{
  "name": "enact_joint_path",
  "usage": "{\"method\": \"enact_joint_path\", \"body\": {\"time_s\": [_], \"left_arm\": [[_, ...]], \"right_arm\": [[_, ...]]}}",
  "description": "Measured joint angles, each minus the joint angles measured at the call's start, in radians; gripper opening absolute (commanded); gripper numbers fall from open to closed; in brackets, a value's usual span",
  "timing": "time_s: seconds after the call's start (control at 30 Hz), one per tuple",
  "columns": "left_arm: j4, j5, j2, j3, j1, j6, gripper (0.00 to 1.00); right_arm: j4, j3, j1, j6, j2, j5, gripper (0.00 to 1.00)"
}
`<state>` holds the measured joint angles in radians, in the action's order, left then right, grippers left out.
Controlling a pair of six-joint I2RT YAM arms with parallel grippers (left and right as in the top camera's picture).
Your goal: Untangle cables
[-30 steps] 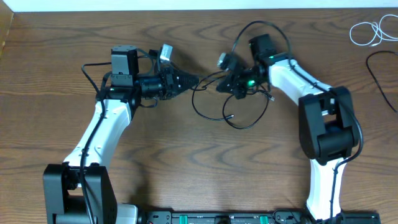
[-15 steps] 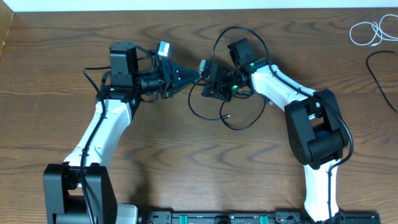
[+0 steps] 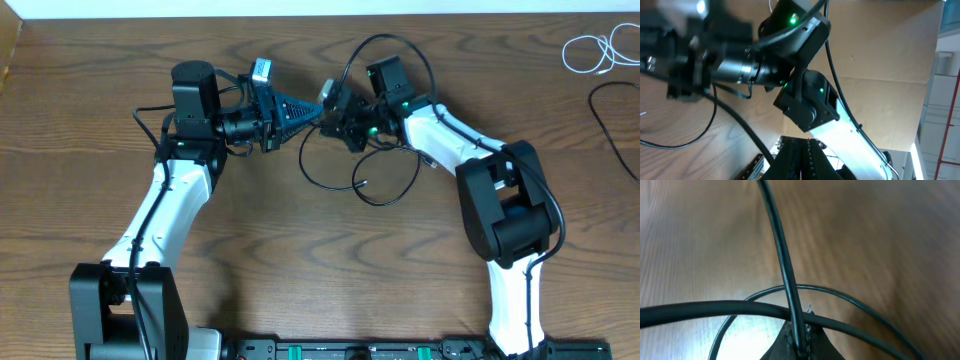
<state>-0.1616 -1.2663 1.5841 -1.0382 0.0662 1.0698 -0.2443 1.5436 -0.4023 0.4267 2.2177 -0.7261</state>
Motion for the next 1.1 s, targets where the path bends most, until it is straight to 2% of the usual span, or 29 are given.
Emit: {"method": "enact_joint_path", "body": {"time_s": [0.1, 0.27, 0.47, 0.57, 0.67, 0.7, 0.77, 0.9, 1.1], "left_arm": [[0.0, -0.001, 0.0, 0.0, 0.0, 0.004, 0.08], [0.0, 0.002, 0.0, 0.0, 0.0, -0.011, 0.34], [0.0, 0.036, 0.0, 0.0, 0.0, -0.106, 0.35], [0.0, 0.059, 0.0, 0.0, 0.0, -0.133, 0.41], [0.0, 0.081, 0.0, 0.0, 0.0, -0.15, 0.42], [0.0, 0.088, 0.0, 0.0, 0.0, -0.154, 0.42], [-0.001, 0.095, 0.0, 0.0, 0.0, -0.162, 0.41], [0.0, 0.099, 0.0, 0.0, 0.0, -0.173, 0.4], [0.0, 0.099, 0.0, 0.0, 0.0, -0.18, 0.41]], "right_arm": [[0.031, 0.0, 0.015, -0.077, 0.0, 0.0, 0.01], [0.037, 0.0, 0.033, -0.218, 0.0, 0.0, 0.01], [-0.01, 0.0, 0.051, -0.313, -0.018, 0.0, 0.01], [-0.022, 0.0, 0.057, -0.334, -0.047, 0.001, 0.01], [-0.042, 0.0, 0.059, -0.355, -0.07, 0.001, 0.01], [-0.052, 0.0, 0.058, -0.359, -0.074, 0.001, 0.1], [-0.078, 0.0, 0.055, -0.354, -0.074, 0.016, 0.41], [-0.113, 0.0, 0.03, -0.293, -0.074, 0.081, 0.43], [-0.105, 0.0, -0.014, -0.193, -0.074, 0.179, 0.38]]}}
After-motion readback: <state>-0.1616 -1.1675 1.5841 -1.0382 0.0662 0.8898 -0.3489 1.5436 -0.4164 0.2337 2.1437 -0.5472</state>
